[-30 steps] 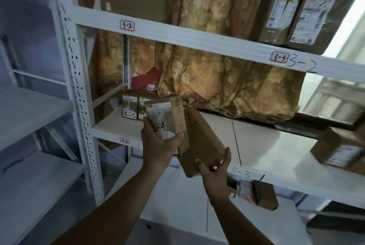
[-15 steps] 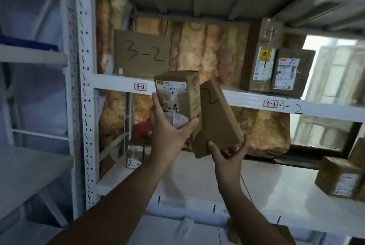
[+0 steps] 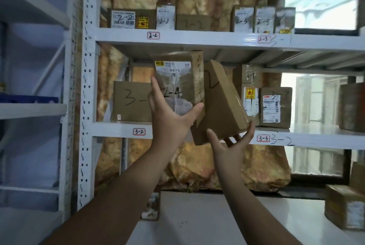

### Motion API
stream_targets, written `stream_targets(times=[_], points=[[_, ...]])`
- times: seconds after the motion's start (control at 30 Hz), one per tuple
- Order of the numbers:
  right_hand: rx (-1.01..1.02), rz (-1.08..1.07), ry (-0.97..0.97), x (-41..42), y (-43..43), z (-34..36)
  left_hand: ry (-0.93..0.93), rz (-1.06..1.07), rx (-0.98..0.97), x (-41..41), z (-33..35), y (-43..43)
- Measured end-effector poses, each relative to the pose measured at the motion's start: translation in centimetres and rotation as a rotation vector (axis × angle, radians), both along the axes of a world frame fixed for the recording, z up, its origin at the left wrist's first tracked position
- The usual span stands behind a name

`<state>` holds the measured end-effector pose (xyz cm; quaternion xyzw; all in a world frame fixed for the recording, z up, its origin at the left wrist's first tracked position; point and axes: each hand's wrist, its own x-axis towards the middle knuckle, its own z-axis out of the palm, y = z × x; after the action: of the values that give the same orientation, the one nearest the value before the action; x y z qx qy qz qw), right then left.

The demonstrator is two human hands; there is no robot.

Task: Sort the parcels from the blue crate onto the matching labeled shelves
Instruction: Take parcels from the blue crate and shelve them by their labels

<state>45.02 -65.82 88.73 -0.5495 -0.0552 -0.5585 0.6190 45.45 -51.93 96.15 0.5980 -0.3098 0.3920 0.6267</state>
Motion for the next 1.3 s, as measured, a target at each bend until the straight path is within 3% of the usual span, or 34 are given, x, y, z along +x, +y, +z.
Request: stream_targets(times=[0.2, 0.53, 0.93, 1.1, 1.3], points=[[0.052, -0.04, -0.068, -1.1, -0.7, 1.7, -0.106, -0.016, -0.031, 0.1, 1.1, -1.5], [-0.022, -0.183, -0.095, -3.7, -9.7, 3.8, -0.12, -0.089, -0.016, -2.0, 3.6, -9.8], [0.083, -0.28, -0.141, -10.5, -32.8, 4.7, -0.125, -0.15, 0.0, -8.4, 8.9, -32.4], [0.142, -0.157, -0.144, -13.4, -41.6, 5.0, -0.058, -0.17, 0.031, -10.5, 12.0, -41.6], [0.219, -0.117, -0.103, -15.1, -49.8, 5.0, -0.253, -0.098, 0.089, -10.8, 15.7, -49.9]])
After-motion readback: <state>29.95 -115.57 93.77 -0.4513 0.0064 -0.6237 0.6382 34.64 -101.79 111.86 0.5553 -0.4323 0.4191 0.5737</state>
